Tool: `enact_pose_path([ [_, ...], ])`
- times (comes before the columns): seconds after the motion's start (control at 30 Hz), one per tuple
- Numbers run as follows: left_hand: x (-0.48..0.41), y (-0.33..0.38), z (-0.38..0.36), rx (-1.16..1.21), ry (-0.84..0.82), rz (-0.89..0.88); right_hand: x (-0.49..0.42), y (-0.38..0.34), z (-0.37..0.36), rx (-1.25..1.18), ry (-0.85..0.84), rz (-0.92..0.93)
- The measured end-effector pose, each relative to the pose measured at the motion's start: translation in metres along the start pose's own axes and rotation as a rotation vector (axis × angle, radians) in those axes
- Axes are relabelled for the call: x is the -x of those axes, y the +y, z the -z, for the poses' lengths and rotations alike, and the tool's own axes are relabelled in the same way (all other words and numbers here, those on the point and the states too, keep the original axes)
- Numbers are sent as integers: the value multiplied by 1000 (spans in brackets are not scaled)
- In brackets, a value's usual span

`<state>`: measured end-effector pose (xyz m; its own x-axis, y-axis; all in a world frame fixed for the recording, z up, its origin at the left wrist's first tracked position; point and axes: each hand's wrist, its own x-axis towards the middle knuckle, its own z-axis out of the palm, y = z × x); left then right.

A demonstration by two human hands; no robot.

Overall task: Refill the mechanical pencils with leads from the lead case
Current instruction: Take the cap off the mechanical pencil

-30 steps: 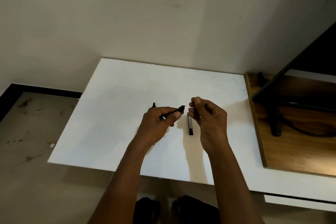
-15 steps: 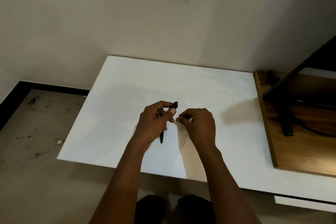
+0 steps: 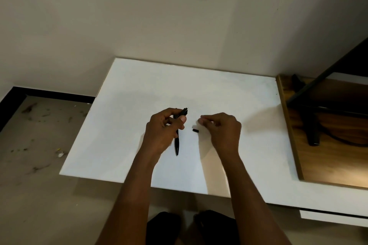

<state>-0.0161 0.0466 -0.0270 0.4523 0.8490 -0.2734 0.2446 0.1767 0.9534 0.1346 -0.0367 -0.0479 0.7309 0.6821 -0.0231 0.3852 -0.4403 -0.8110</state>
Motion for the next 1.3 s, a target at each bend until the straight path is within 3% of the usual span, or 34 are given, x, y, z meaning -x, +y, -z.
enact_pose_path([
  [0.13,1,0,-4,-11,-20,-10,-2,-1,23,-350,187,-172],
  [0.23,1,0,-8,-25,-41,-10,4,-5,26,-504,19,-229],
  [0.37,1,0,-14,-60,-71,0,7,-11,21,-538,-145,-193],
  [0.73,0,-2,-15,-112,-96,-24,6,-11,19,-649,-237,-216],
  [1.3,2,-9,-15,-109,-254,102,5,-3,20,-699,-182,-417],
])
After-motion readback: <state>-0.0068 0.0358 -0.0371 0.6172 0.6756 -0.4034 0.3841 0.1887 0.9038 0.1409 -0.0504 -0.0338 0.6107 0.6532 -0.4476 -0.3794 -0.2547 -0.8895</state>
